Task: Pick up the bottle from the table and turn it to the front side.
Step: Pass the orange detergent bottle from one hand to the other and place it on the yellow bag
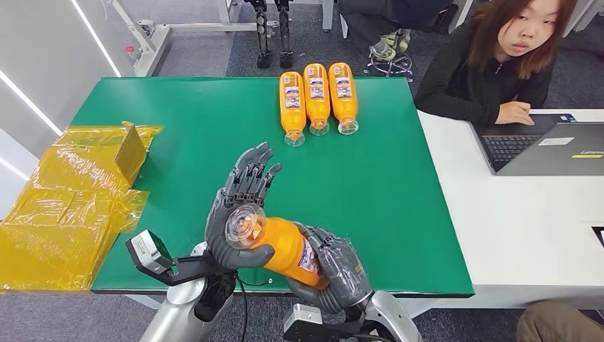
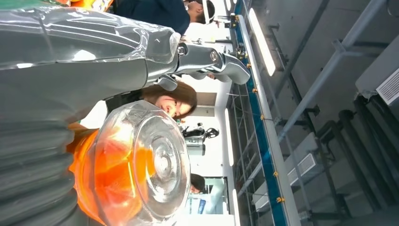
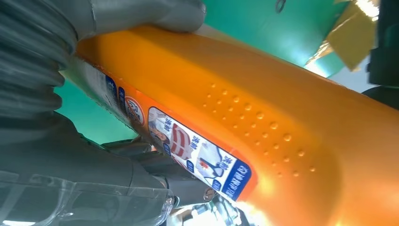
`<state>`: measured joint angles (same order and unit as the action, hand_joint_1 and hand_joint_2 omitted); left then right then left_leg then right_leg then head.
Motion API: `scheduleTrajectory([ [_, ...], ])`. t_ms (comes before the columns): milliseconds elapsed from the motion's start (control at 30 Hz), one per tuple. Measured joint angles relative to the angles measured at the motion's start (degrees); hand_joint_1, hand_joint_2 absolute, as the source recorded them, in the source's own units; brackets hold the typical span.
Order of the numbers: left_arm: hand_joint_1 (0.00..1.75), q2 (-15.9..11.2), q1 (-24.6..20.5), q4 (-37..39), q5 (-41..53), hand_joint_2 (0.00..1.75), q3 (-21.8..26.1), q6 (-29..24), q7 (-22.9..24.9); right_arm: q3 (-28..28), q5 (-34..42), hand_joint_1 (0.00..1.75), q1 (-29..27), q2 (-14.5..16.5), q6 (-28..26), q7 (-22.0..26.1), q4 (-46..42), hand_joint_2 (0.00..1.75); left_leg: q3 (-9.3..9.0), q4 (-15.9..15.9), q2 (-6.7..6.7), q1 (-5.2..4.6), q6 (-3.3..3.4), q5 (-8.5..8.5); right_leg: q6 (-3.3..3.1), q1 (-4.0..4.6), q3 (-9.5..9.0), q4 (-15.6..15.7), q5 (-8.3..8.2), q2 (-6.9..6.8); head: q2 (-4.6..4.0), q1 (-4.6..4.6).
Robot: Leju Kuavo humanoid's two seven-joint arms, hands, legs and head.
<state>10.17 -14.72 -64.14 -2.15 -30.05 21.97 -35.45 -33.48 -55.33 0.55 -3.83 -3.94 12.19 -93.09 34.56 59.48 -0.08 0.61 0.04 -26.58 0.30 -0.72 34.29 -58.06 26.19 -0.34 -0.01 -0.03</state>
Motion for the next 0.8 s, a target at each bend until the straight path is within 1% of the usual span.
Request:
scheduleTrajectory([
  [233, 0.00, 0.3, -1.2, 0.9, 0.4, 1.75, -0.1, 1.0, 0.0, 1.5, -3.8, 1.75, 0.4, -0.1, 2.2, -2.5, -4.1, 1.75, 0.00, 0.0, -0.01, 0.00, 0.00, 0.00, 0.00, 0.00, 0.00, 0.0, 0.00, -0.01, 0.01, 0.01],
  [433, 0.00, 0.8, -2.5, 1.9, 0.3, 1.75, -0.6, 1.3, -0.1, 2.6, -5.4, 1.75, 0.3, 0.4, 3.1, -2.7, -6.1, 1.75, 0.00, 0.0, 0.00, 0.00, 0.00, 0.00, 0.00, 0.00, 0.00, 0.0, 0.00, 0.00, 0.00, 0.01],
  [500, 0.80, 0.9, -2.9, 2.2, 0.1, 1.75, -0.8, 1.3, -0.2, 2.9, -5.7, 1.75, 0.3, 0.6, 3.2, -2.5, -6.4, 1.75, 0.00, 0.0, -0.01, 0.00, 0.00, 0.00, 0.00, 0.00, 0.00, 0.0, 0.00, 0.00, 0.00, 0.01],
  [567, 1.66, 1.0, -3.3, 2.5, 0.1, 1.75, -0.9, 1.3, -0.5, 3.2, -5.7, 1.75, 0.4, 0.7, 3.2, -2.3, -6.6, 1.75, 0.00, 0.0, 0.00, 0.00, 0.00, 0.00, 0.00, 0.00, 0.00, 0.0, 0.00, 0.00, 0.01, 0.01],
  [667, 1.75, 1.1, -3.7, 2.7, 0.2, 1.75, -1.3, 1.0, -1.0, 3.6, -5.8, 1.75, 0.5, 0.9, 3.3, -2.1, -7.1, 1.75, 0.00, 0.0, 0.00, 0.00, 0.00, 0.00, 0.00, 0.00, 0.00, 0.0, 0.00, 0.00, 0.01, 0.01],
  [800, 1.75, 1.1, -3.9, 2.7, 0.4, 1.75, -1.6, 0.3, -1.3, 4.0, -6.0, 1.75, 1.1, 1.1, 3.7, -2.0, -7.6, 1.75, 0.00, 0.0, 0.00, 0.00, 0.00, 0.00, 0.00, 0.00, 0.00, 0.0, 0.00, 0.00, 0.00, 0.01],
])
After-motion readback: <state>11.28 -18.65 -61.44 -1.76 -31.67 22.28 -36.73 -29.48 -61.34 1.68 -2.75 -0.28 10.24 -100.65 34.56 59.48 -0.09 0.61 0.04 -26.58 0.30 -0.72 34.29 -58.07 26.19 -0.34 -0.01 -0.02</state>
